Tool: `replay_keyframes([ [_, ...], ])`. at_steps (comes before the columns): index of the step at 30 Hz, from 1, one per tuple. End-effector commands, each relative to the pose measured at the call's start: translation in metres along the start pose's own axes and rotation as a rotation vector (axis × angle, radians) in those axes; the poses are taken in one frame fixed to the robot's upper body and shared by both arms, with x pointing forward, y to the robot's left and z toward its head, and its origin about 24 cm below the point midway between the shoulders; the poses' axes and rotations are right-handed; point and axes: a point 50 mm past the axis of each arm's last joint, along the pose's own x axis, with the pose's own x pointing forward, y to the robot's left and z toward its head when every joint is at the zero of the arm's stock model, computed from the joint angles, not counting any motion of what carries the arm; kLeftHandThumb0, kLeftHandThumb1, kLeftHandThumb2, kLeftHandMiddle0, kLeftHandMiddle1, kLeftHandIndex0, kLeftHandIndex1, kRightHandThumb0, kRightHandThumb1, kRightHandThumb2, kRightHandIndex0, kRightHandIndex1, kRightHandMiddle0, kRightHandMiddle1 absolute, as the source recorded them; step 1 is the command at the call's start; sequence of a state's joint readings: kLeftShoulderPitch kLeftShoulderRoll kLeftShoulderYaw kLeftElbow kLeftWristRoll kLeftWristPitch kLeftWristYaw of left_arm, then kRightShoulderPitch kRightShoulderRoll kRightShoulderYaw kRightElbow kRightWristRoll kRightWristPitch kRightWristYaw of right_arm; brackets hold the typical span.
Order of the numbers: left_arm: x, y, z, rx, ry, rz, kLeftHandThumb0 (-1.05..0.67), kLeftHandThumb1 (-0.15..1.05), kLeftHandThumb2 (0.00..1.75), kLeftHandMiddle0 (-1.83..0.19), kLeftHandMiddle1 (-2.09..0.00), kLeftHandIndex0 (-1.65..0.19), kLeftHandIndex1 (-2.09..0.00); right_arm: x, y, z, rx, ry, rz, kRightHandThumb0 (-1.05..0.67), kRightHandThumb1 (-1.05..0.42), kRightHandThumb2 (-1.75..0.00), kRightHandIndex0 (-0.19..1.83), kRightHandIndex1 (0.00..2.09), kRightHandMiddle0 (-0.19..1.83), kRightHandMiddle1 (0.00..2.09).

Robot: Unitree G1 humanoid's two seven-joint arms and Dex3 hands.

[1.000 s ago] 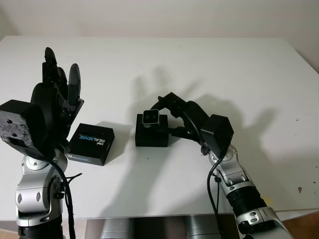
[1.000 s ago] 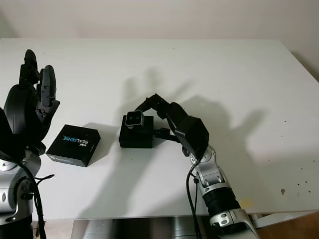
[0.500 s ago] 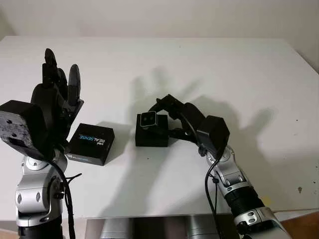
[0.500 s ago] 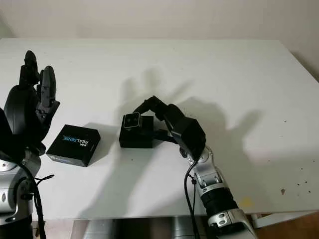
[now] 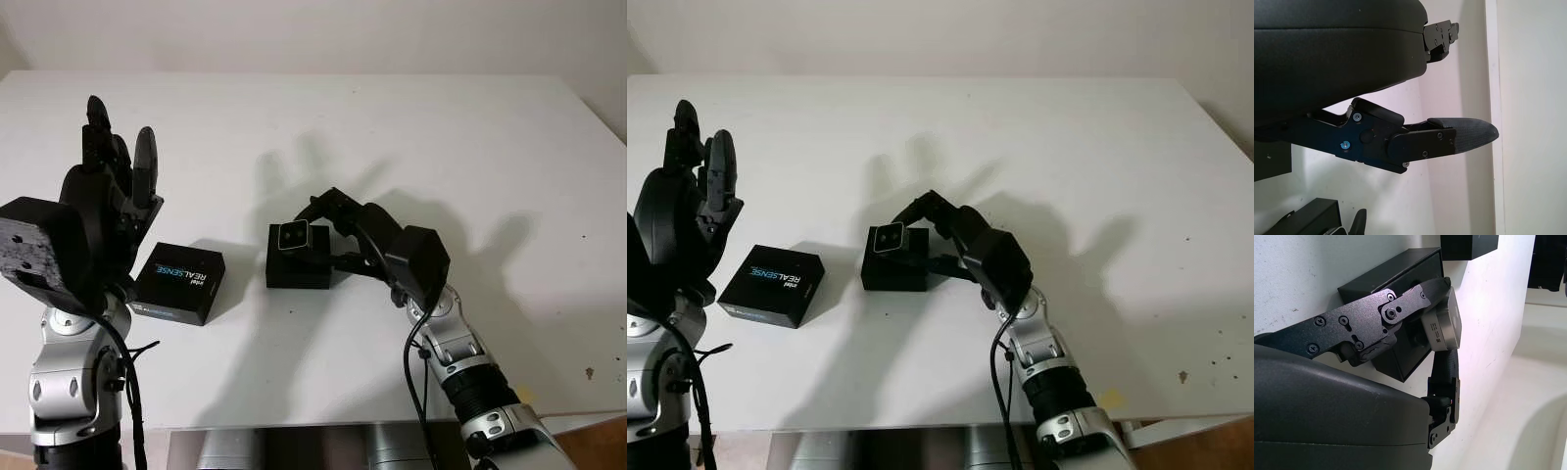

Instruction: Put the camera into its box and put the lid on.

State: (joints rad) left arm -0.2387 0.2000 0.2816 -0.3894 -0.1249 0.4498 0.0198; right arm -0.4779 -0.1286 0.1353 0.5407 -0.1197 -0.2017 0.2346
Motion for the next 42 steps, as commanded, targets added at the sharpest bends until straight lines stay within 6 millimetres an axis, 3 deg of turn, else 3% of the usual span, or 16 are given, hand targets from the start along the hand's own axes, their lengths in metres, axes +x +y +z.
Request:
replay_keyframes([
  [1,-0.001,0.003,0.001,0.012,-0.009,0.004,-0.72,1.05,0.51,0.19,0.0,0.19,0.0,0.002,-0.004,0.005,-0.005,-0.013,-0.006,-0.44,-0.94,-0.05,0.21,0.06,0.31,1.58],
  [42,-0.002,0.005,0.005,0.041,0.006,0.004,-0.72,1.05,0.51,0.19,0.0,0.19,0.0,-0.004,0.001,-0.007,-0.102,0.011,0.056,-0.46,-0.95,-0.06,0.22,0.05,0.28,1.61],
])
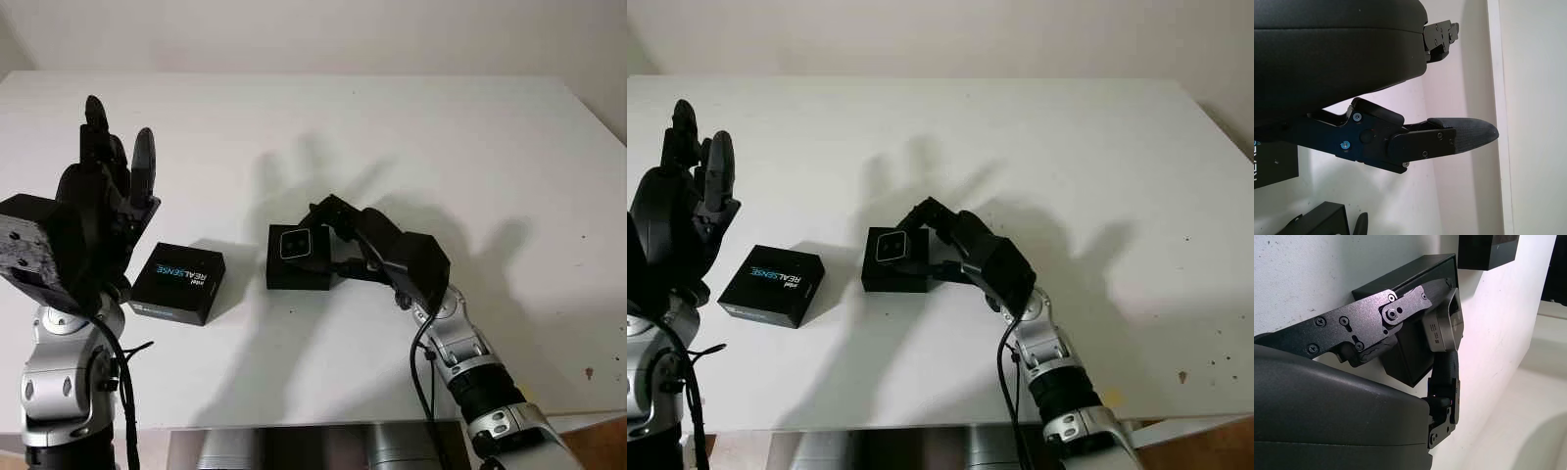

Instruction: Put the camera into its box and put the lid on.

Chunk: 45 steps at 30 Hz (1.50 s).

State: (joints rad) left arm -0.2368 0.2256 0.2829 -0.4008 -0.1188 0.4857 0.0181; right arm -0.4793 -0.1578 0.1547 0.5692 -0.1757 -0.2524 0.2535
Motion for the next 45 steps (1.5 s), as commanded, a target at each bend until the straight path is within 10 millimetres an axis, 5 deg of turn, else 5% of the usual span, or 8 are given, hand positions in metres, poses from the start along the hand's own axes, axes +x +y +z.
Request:
replay_keyframes([
  [1,-0.002,0.001,0.004,0.008,-0.013,0.002,-0.72,1.05,0.51,0.19,0.0,0.19,0.0,-0.001,0.003,-0.003,-0.028,0.008,0.015,-0.46,-0.95,-0.06,0.22,0.05,0.28,1.61],
  [5,-0.002,0.001,0.003,0.007,-0.013,-0.001,-0.72,1.05,0.5,0.19,0.0,0.19,0.0,-0.002,0.006,-0.002,-0.115,0.004,0.032,-0.47,-0.96,-0.06,0.2,0.05,0.23,1.49],
  [8,-0.002,0.001,0.003,0.01,-0.011,0.0,-0.72,1.05,0.51,0.19,0.0,0.19,0.0,-0.004,0.007,0.001,-0.19,-0.011,0.044,-0.55,-0.93,-0.05,0.09,0.04,0.14,0.81],
  [13,-0.002,0.002,0.003,0.011,-0.012,0.001,-0.72,1.05,0.51,0.19,0.0,0.19,0.0,-0.006,0.006,0.005,-0.265,-0.044,0.05,-0.6,-0.91,-0.05,-0.04,0.02,0.11,0.37],
  [28,-0.003,0.003,0.005,0.021,-0.002,0.003,-0.72,1.05,0.52,0.19,0.0,0.19,0.0,-0.022,-0.019,0.033,-0.46,-0.177,0.079,-0.67,-0.9,-0.05,-0.19,0.0,-0.17,0.07],
  [39,-0.001,0.003,0.004,0.014,-0.009,-0.009,-0.71,1.05,0.52,0.19,0.0,0.19,0.0,-0.027,-0.05,0.067,-0.455,-0.276,-0.091,-0.66,-0.89,-0.05,-0.19,0.0,-0.19,0.0],
  [45,-0.001,0.002,0.004,0.016,-0.008,-0.006,-0.72,1.05,0.51,0.19,0.0,0.19,0.0,-0.03,-0.044,0.07,-0.558,-0.323,-0.052,-0.74,-1.0,-0.1,-0.19,0.0,-0.19,0.0],
])
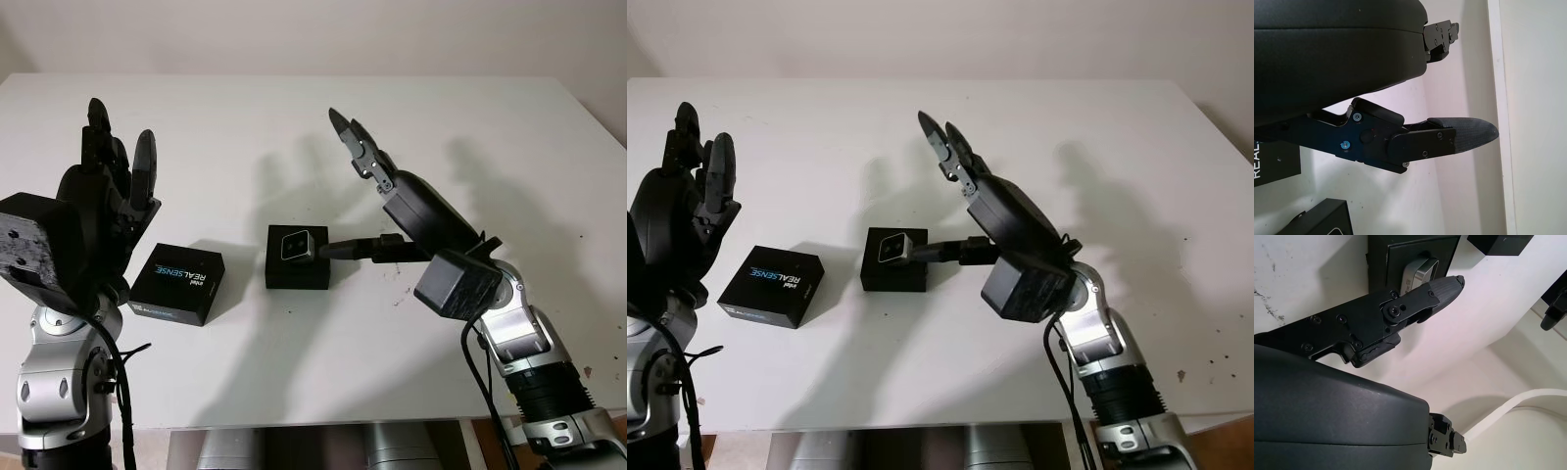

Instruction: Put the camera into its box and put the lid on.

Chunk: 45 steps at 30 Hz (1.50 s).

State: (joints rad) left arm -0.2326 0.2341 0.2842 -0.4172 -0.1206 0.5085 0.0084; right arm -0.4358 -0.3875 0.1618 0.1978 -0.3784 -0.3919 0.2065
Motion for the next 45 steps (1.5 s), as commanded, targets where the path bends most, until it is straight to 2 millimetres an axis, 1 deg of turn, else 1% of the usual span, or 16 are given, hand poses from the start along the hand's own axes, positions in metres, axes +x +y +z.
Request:
replay_keyframes([
  [1,0.0,0.001,0.003,0.009,-0.016,0.004,-0.72,1.05,0.51,0.19,0.0,0.19,0.0,0.0,0.0,0.007,-0.102,-0.063,0.039,-0.74,-1.03,-0.12,-0.19,0.0,-0.19,0.0],
  [2,0.0,0.001,0.003,0.011,-0.014,0.004,-0.72,1.05,0.51,0.19,0.0,0.19,0.0,-0.001,0.003,0.009,-0.152,-0.088,0.068,-0.78,-1.04,-0.23,-0.19,0.0,-0.18,0.02],
  [4,0.0,0.001,0.003,0.013,-0.012,0.006,-0.72,1.05,0.51,0.19,0.0,0.19,0.0,-0.001,0.009,0.012,-0.225,-0.122,0.113,-0.81,-1.04,-0.33,-0.19,0.0,-0.18,0.02],
  [10,0.0,0.0,0.002,-0.002,-0.018,0.008,-0.73,1.05,0.5,0.19,0.0,0.19,0.0,0.002,0.026,0.014,-0.373,-0.19,0.195,-0.83,-1.05,-0.51,-0.19,0.0,-0.18,0.04],
  [16,-0.001,0.0,0.002,-0.003,-0.02,0.013,-0.72,1.05,0.51,0.19,0.0,0.19,0.0,0.009,0.04,0.01,-0.447,-0.223,0.256,-0.85,-1.05,-0.6,-0.19,0.01,-0.16,0.05],
  [21,-0.002,0.0,0.002,0.0,-0.02,0.011,-0.73,1.05,0.5,0.19,0.0,0.19,0.0,0.014,0.05,0.008,-0.481,-0.237,0.271,-0.88,-1.05,-0.63,-0.18,0.03,-0.16,0.05],
  [24,-0.002,0.001,0.001,0.003,-0.02,0.009,-0.73,1.05,0.51,0.19,0.0,0.19,0.0,0.019,0.055,0.01,-0.484,-0.256,0.283,-0.88,-1.05,-0.63,-0.19,0.0,-0.19,0.02],
  [30,-0.002,-0.001,0.002,-0.002,-0.021,0.014,-0.72,1.05,0.51,0.19,0.0,0.19,0.0,0.028,0.06,0.021,-0.463,-0.295,0.328,-0.89,-1.05,-0.67,-0.19,0.0,-0.19,0.0],
  [34,-0.002,-0.001,0.001,-0.003,-0.022,0.019,-0.72,1.05,0.51,0.19,0.0,0.19,0.0,0.036,0.063,0.033,-0.369,-0.34,0.344,-0.89,-1.05,-0.63,-0.19,0.0,-0.19,0.0],
  [40,-0.004,-0.002,0.0,0.0,-0.023,0.03,-0.71,1.05,0.51,0.19,0.0,0.19,0.0,0.043,0.063,0.049,-0.292,-0.393,0.375,-0.9,-1.05,-0.63,-0.19,0.0,-0.19,0.0],
  [45,-0.005,-0.001,0.001,0.003,-0.02,0.037,-0.71,1.05,0.52,0.19,0.0,0.19,0.0,0.043,0.068,0.048,-0.242,-0.385,0.406,-0.89,-1.05,-0.62,-0.19,0.0,-0.19,0.0],
])
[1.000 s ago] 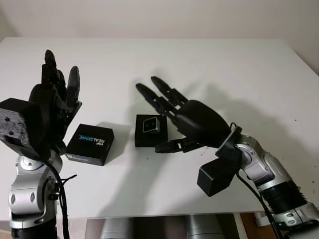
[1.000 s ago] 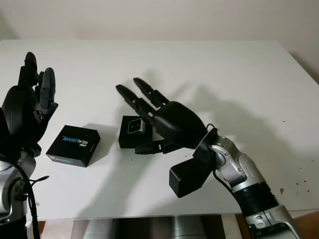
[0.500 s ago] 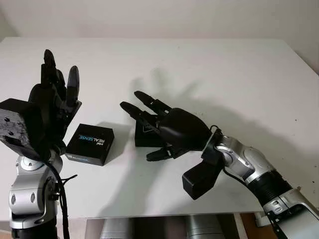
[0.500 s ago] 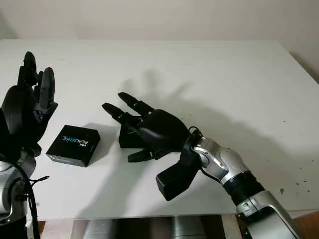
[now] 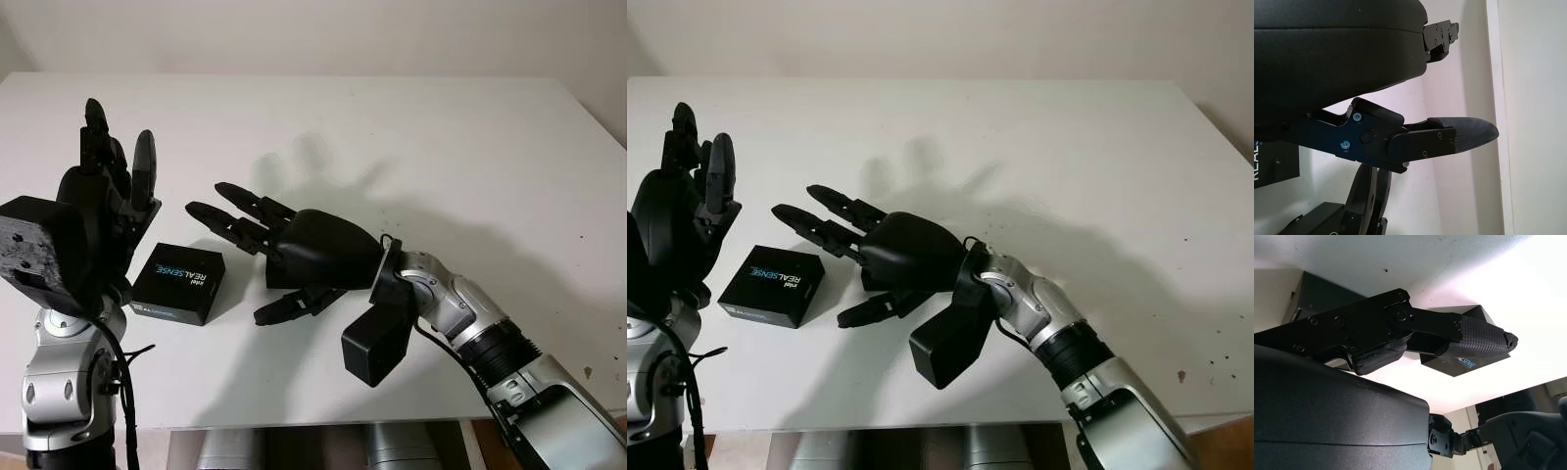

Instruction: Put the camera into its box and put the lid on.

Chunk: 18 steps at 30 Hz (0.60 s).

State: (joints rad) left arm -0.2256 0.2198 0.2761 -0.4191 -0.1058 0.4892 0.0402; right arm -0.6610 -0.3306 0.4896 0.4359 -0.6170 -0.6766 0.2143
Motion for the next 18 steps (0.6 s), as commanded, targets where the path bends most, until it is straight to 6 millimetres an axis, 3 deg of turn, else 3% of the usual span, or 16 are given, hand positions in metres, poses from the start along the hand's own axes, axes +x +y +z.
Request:
replay_keyframes([
  [1,-0.004,0.001,0.002,0.002,-0.01,0.007,-0.71,1.05,0.52,0.19,0.0,0.19,0.0,0.003,0.0,0.0,0.025,-0.011,0.002,-0.89,-1.05,-0.62,-0.19,0.0,-0.19,0.0],
  [18,-0.007,0.002,0.002,-0.006,-0.004,0.009,-0.7,1.05,0.53,0.19,0.0,0.19,0.0,-0.012,0.031,-0.03,0.272,0.182,0.094,-0.89,-1.05,-0.59,-0.19,0.0,-0.18,0.03],
])
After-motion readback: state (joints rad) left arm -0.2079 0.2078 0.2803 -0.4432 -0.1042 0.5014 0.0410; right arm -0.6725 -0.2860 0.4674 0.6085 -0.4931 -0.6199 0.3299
